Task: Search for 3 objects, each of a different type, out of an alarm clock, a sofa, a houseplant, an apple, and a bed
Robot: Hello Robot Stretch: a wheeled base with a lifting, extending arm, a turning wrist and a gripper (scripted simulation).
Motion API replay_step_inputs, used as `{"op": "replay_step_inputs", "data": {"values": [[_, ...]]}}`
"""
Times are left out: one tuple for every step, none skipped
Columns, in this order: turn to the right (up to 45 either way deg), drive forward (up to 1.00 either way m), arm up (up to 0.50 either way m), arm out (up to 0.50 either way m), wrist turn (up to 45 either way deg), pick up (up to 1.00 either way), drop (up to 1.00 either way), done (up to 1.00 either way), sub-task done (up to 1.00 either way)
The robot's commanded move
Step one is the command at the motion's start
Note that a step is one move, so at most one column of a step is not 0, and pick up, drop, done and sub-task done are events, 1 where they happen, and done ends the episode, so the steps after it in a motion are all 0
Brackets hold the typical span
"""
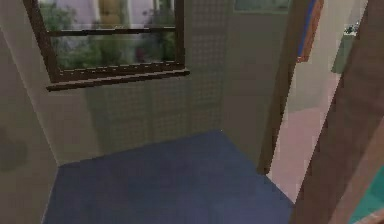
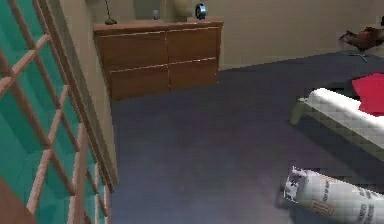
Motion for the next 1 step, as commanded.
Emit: {"op": "replay_step_inputs", "data": {"values": [[0.0, 0.80, 0.00, 0.00, 0.0, 0.00, 0.00, 0.00, 0.00]]}}
